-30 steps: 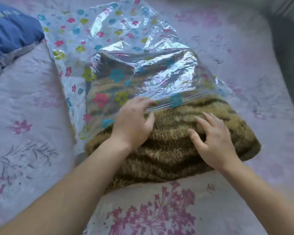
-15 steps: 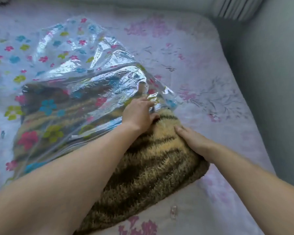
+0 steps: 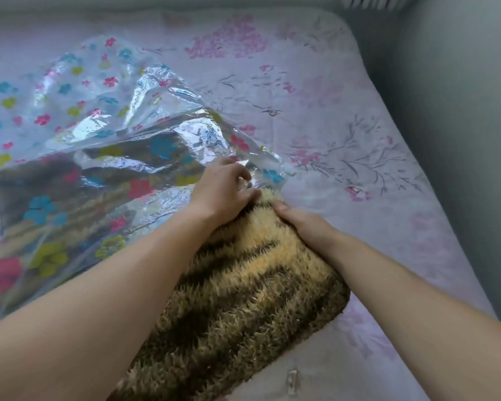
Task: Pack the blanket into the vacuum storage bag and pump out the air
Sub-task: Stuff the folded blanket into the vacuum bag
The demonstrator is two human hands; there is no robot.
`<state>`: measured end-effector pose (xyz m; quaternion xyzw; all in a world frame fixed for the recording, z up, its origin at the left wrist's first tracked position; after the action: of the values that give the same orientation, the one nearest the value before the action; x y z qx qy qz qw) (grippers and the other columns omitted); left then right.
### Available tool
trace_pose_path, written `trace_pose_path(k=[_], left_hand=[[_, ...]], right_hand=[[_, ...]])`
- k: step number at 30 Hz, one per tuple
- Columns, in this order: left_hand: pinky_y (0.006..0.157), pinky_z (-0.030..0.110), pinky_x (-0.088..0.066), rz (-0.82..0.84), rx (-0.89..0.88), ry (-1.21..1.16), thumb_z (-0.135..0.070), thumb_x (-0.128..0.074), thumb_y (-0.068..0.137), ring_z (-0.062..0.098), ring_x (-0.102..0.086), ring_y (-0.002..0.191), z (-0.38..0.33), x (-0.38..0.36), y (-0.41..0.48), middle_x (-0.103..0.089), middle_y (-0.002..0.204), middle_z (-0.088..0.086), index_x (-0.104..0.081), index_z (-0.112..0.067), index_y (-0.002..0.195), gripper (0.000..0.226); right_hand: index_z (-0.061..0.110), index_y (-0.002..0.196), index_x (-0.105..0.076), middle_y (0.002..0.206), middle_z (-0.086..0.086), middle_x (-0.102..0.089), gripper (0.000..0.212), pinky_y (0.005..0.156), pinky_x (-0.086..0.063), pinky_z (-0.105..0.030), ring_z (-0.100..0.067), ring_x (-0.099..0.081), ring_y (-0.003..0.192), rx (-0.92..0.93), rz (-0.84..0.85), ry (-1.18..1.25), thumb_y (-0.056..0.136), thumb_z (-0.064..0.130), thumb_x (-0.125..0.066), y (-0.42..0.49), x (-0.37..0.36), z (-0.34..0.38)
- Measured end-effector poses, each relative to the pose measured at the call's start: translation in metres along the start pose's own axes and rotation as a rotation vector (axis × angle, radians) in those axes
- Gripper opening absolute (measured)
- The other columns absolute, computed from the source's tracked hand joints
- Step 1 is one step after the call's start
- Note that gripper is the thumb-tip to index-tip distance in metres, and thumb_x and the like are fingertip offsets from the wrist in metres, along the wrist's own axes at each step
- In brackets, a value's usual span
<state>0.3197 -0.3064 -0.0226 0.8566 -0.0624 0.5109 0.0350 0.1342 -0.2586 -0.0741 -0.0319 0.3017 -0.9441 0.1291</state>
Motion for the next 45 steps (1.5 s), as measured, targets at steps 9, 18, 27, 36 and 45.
trace_pose_path(k=[9, 18, 27, 36, 45], left_hand=[[0.091, 0.033, -0.055, -0.006, 0.075, -0.065, -0.038, -0.076, 0.093, 0.02, -0.069, 0.097, -0.001, 0.001, 0.006, -0.076, 0.108, -0.001, -0.084, -0.02, 0.103, 0.021], [0.086, 0.032, -0.052, -0.018, -0.015, -0.272, -0.023, -0.075, 0.095, 0.019, -0.066, 0.089, -0.012, 0.004, -0.015, -0.073, 0.097, 0.001, -0.084, -0.012, 0.096, 0.014], [0.083, 0.032, -0.05, 0.021, -0.064, -0.206, -0.025, -0.074, 0.095, 0.016, -0.062, 0.083, -0.007, 0.01, -0.02, -0.07, 0.095, 0.0, -0.084, -0.014, 0.097, 0.015], [0.087, 0.03, -0.051, 0.025, 0.006, -0.268, -0.026, -0.073, 0.096, 0.014, -0.063, 0.088, -0.013, 0.004, -0.026, -0.07, 0.097, -0.001, -0.083, -0.013, 0.098, 0.017], [0.083, 0.025, -0.048, -0.022, -0.078, -0.244, -0.023, -0.073, 0.096, 0.012, -0.06, 0.084, -0.025, 0.01, -0.026, -0.064, 0.087, -0.006, -0.082, -0.014, 0.092, 0.014]], right_hand=[[0.023, 0.094, -0.072, 0.084, 0.004, -0.079, 0.036, 0.056, -0.056, -0.019, -0.012, -0.076, 0.076, -0.066, 0.049, 0.068, 0.094, 0.057, -0.058, -0.014, 0.007, -0.007], [0.015, 0.1, -0.076, 0.083, 0.0, -0.076, 0.015, 0.07, -0.056, -0.027, -0.015, -0.072, 0.076, 0.118, -0.141, -0.051, 0.096, 0.027, -0.068, -0.001, -0.001, 0.009], [0.022, 0.129, -0.068, 0.125, -0.003, -0.072, 0.079, 0.103, -0.05, -0.042, -0.024, -0.068, 0.115, -0.072, 0.038, -0.016, 0.072, 0.076, -0.072, -0.014, 0.017, 0.006], [0.021, 0.116, -0.07, 0.106, -0.004, -0.078, 0.049, 0.091, -0.059, -0.041, -0.023, -0.075, 0.099, -0.089, 0.122, -0.018, 0.08, 0.054, -0.076, -0.043, 0.012, -0.017], [0.005, 0.103, -0.075, 0.094, -0.017, -0.077, 0.024, 0.07, -0.062, -0.037, -0.028, -0.076, 0.08, -0.035, -0.129, 0.061, 0.083, 0.017, -0.082, -0.001, 0.001, 0.037]])
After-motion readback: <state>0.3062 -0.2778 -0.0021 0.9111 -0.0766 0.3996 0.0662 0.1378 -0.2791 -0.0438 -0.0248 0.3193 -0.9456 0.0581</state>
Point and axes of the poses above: each hand's wrist, its own y-axis towards the middle knuckle, its own x-axis out of the back of the hand, z = x × y, the point moved 2 cm from there along y, towards the middle knuckle
